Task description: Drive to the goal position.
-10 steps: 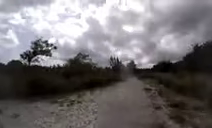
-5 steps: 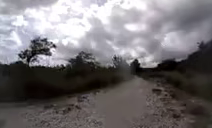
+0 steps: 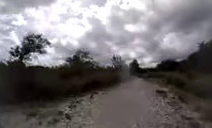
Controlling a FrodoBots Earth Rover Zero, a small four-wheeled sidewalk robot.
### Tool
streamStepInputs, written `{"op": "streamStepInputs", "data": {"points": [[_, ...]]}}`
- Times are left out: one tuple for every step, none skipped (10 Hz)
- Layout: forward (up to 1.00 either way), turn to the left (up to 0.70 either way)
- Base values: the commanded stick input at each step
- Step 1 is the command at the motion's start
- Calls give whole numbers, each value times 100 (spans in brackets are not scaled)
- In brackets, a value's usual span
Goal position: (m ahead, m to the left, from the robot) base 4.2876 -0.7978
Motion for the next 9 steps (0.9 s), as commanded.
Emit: {"op": "streamStepInputs", "data": {"points": [[64,1],[64,1],[64,1],[64,1],[64,1],[64,1],[64,1],[64,1],[64,1]]}}
